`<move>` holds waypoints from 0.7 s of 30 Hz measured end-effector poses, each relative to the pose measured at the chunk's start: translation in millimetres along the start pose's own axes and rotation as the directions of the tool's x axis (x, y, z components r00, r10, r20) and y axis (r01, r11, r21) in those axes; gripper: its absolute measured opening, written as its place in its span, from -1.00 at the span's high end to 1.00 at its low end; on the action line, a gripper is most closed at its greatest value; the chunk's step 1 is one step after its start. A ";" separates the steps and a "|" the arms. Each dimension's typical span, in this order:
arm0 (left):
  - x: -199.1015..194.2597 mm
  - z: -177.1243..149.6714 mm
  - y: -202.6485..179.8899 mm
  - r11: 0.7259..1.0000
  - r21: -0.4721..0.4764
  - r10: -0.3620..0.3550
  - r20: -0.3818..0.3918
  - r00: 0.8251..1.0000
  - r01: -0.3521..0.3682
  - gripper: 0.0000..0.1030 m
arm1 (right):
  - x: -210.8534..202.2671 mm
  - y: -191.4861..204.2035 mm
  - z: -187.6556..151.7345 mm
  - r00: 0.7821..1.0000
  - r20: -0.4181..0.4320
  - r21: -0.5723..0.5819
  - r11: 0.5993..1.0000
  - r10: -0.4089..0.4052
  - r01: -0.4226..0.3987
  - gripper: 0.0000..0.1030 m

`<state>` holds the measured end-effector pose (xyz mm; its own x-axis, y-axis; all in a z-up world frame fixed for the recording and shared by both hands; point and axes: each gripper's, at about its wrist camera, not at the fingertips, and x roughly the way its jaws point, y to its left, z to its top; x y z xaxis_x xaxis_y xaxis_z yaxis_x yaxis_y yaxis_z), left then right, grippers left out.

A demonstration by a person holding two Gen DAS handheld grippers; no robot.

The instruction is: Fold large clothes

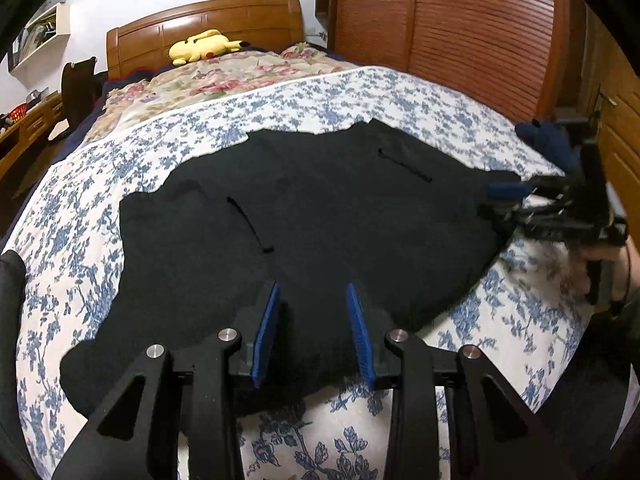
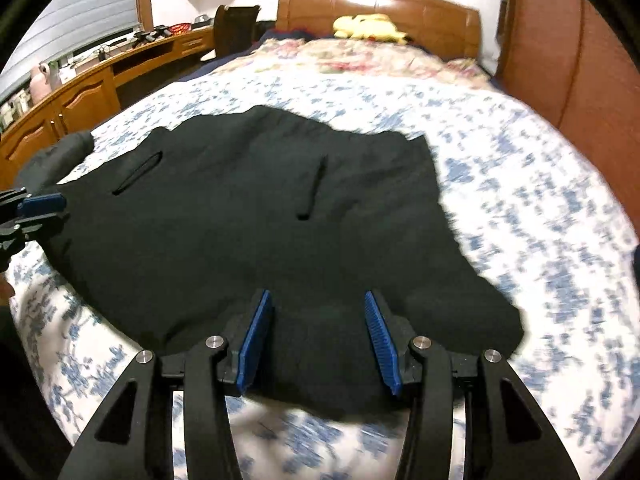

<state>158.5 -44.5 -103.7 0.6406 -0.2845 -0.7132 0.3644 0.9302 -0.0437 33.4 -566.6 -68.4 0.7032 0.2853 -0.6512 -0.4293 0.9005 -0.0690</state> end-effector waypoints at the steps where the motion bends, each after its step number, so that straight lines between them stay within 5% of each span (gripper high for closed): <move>1: 1.4 -1.2 -0.1 1.000 0.000 0.004 -0.007 1.000 -0.004 0.30 | -2.7 -4.0 -2.4 1.000 0.004 0.004 1.000 -0.012 0.012 0.03; 7: 13.9 -11.1 1.7 1.000 -0.009 0.019 -0.052 0.998 -0.020 0.30 | 0.1 -14.3 -12.1 0.994 0.014 0.022 0.994 -0.105 0.105 0.00; 21: 25.4 -18.5 -1.7 0.999 0.001 0.055 -0.077 0.996 -0.055 0.30 | 14.5 -22.1 -13.8 0.995 -0.045 0.078 0.993 -0.085 0.088 -0.48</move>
<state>161.7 -49.0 -134.7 0.6054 -0.2145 -0.7665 0.3292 0.9443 -0.0043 45.2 -586.9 -86.7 0.7107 0.1930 -0.6765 -0.3205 0.9449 -0.0671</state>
